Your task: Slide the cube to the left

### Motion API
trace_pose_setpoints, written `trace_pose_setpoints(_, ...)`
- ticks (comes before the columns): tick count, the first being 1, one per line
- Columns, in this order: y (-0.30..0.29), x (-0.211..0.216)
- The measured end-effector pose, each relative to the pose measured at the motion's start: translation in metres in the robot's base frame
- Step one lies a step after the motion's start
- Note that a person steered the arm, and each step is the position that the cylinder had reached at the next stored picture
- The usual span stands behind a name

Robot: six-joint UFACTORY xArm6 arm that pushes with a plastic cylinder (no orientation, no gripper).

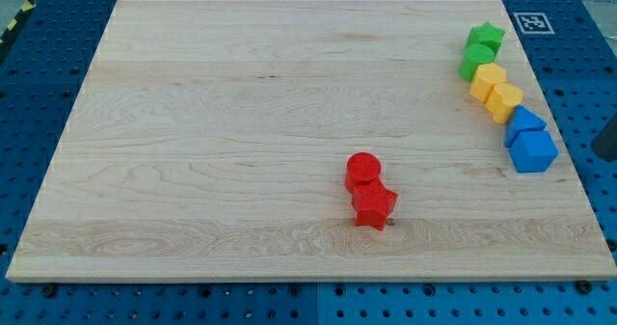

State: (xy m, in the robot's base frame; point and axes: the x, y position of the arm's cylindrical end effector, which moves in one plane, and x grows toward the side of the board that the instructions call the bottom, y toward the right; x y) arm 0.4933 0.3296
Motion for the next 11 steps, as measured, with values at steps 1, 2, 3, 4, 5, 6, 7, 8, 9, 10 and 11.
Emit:
trace_pose_setpoints(1,-0.026,0.008)
trace_pose_setpoints(2,-0.027,0.007)
trace_pose_setpoints(3,-0.029,0.001)
trace_pose_setpoints(4,-0.033,-0.003)
trace_pose_setpoints(5,-0.038,-0.003)
trace_pose_setpoints(6,-0.044,-0.003)
trace_pose_setpoints(7,-0.051,-0.003)
trace_pose_setpoints(8,-0.052,-0.003)
trace_pose_setpoints(9,-0.052,-0.003)
trace_pose_setpoints(10,-0.059,-0.003)
trace_pose_setpoints(11,-0.09,-0.003)
